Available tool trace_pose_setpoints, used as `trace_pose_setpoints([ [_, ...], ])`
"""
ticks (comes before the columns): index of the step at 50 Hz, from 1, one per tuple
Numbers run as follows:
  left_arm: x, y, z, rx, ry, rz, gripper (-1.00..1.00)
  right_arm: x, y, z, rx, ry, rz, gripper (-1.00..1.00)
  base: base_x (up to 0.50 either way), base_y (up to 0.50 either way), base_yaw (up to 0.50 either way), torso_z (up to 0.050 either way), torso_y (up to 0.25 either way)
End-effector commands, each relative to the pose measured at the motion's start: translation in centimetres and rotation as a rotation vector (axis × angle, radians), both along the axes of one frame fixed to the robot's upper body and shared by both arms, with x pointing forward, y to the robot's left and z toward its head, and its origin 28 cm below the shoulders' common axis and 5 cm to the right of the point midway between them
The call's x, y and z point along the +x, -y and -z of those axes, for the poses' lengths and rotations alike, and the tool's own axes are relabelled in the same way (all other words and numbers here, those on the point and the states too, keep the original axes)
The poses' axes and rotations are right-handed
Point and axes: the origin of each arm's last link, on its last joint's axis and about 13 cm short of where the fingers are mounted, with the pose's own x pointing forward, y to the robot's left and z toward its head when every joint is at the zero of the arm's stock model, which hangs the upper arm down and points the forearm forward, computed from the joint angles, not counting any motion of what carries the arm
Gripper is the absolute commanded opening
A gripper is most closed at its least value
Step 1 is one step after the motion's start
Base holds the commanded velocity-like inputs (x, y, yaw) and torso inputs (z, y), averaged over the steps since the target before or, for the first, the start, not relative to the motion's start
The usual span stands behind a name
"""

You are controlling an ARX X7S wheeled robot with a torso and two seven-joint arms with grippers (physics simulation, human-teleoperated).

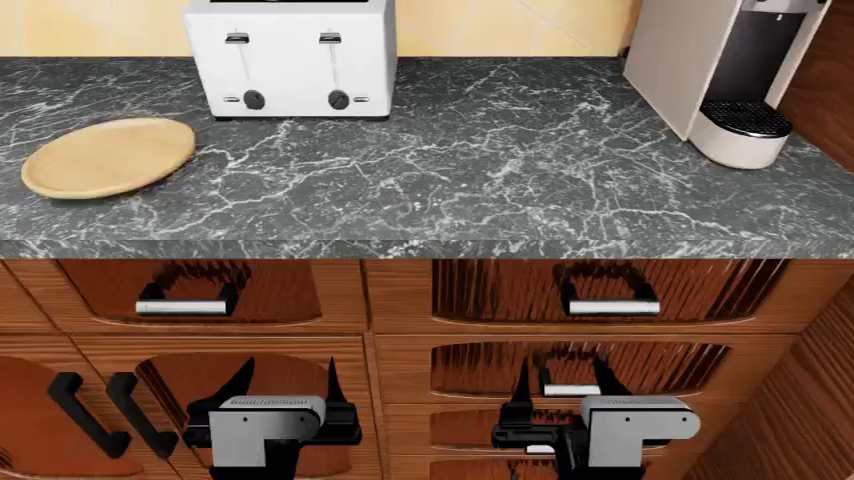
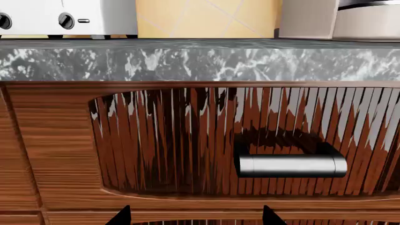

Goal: Place the toasted item on a plate.

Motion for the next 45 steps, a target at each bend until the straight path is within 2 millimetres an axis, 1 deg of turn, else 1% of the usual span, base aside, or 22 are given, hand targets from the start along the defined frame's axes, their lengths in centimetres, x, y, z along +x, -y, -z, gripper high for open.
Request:
trace_pose_setpoints([
  [1,0.0,0.0,-0.1,0.001,0.001,0.002,1.00,0.0,0.0,0.0,-0.001,-0.003,-0.001,1.00,0.00,0.00,0.00,0.000,0.000],
  [6,-0.3,0.0,-1.5,0.006,0.030,0.013,1.00,0.1,0.1,-0.5,0.001,0.005,-0.002,1.00,0.00,0.00,0.00,0.000,0.000],
  [9,-0.6,0.1,-2.3,0.014,0.046,0.038,1.00,0.2,0.2,-1.3,0.003,0.004,-0.006,1.00,0.00,0.00,0.00,0.000,0.000],
  [12,-1.0,0.1,-4.2,0.041,0.079,0.067,1.00,0.0,0.1,-2.7,0.002,0.013,-0.024,1.00,0.00,0.00,0.00,0.000,0.000],
  [15,-1.5,0.0,-6.4,0.048,0.112,0.092,1.00,-0.4,-0.2,-4.9,0.005,0.049,-0.058,1.00,0.00,0.00,0.00,0.000,0.000],
  [17,-1.7,-0.1,-7.1,0.059,0.127,0.097,1.00,-0.5,-0.3,-5.8,0.001,0.067,-0.065,1.00,0.00,0.00,0.00,0.000,0.000],
  [19,-2.1,-0.6,-8.8,0.084,0.156,0.113,1.00,-0.8,-0.2,-7.7,-0.006,0.100,-0.076,1.00,0.00,0.00,0.00,0.000,0.000],
  [20,-2.2,-0.7,-9.1,0.094,0.162,0.118,1.00,-0.9,-0.2,-8.1,-0.008,0.105,-0.078,1.00,0.00,0.00,0.00,0.000,0.000],
  [21,-2.5,-1.0,-10.0,0.105,0.181,0.133,1.00,-1.0,-0.2,-8.9,-0.012,0.127,-0.088,1.00,0.00,0.00,0.00,0.000,0.000],
  [22,-2.7,-1.1,-10.4,0.114,0.185,0.138,1.00,-1.1,-0.2,-9.3,-0.013,0.132,-0.091,1.00,0.00,0.00,0.00,0.000,0.000],
  [23,-2.8,-1.4,-10.8,0.131,0.199,0.147,1.00,-1.1,-0.2,-10.1,0.045,0.133,-0.095,1.00,0.00,0.00,0.00,0.000,0.000],
  [24,-2.9,-1.8,-11.5,0.122,0.204,0.129,1.00,-1.2,-0.2,-11.0,0.005,0.157,-0.106,1.00,0.00,0.00,0.00,0.000,0.000],
  [26,-3.0,-2.1,-12.1,0.117,0.209,0.126,1.00,-1.4,-0.2,-11.6,0.015,0.160,-0.108,1.00,0.00,0.00,0.00,0.000,0.000],
  [28,-3.3,-2.5,-13.3,0.123,0.220,0.124,1.00,-1.6,-0.1,-12.4,0.009,0.180,-0.120,1.00,0.00,0.00,0.00,0.000,0.000],
  [30,-3.9,-2.9,-14.5,0.134,0.226,0.143,1.00,-1.8,0.1,-13.5,0.011,0.187,-0.135,1.00,0.00,0.00,0.00,0.000,0.000],
  [31,-4.1,-3.1,-14.9,0.149,0.221,0.159,1.00,-1.8,0.2,-14.1,0.057,0.181,-0.140,1.00,0.00,0.00,0.00,0.000,0.000],
  [33,-4.4,-3.4,-15.7,0.160,0.209,0.179,1.00,-1.9,0.3,-15.3,0.052,0.185,-0.171,1.00,0.00,0.00,0.00,0.000,0.000],
  [34,-4.5,-3.6,-16.1,0.165,0.203,0.187,1.00,-2.0,0.4,-15.8,0.086,0.180,-0.189,1.00,0.00,0.00,0.00,0.000,0.000],
  [35,-4.6,-3.9,-16.5,0.173,0.198,0.205,1.00,-2.1,0.6,-16.5,0.052,0.189,-0.197,1.00,0.00,0.00,0.00,0.000,0.000],
  [37,-4.7,-4.1,-17.0,0.188,0.192,0.223,1.00,-2.2,0.6,-17.0,0.049,0.190,-0.202,1.00,0.00,0.00,0.00,0.000,0.000],
  [40,-5.1,-4.9,-18.7,0.180,0.209,0.208,1.00,-2.5,0.7,-18.2,0.024,0.214,-0.220,1.00,0.00,0.00,0.00,0.000,0.000],
  [45,-5.9,-5.8,-20.4,0.158,0.245,0.167,1.00,-2.9,0.8,-19.3,0.040,0.236,-0.238,1.00,0.00,0.00,0.00,0.000,0.000],
])
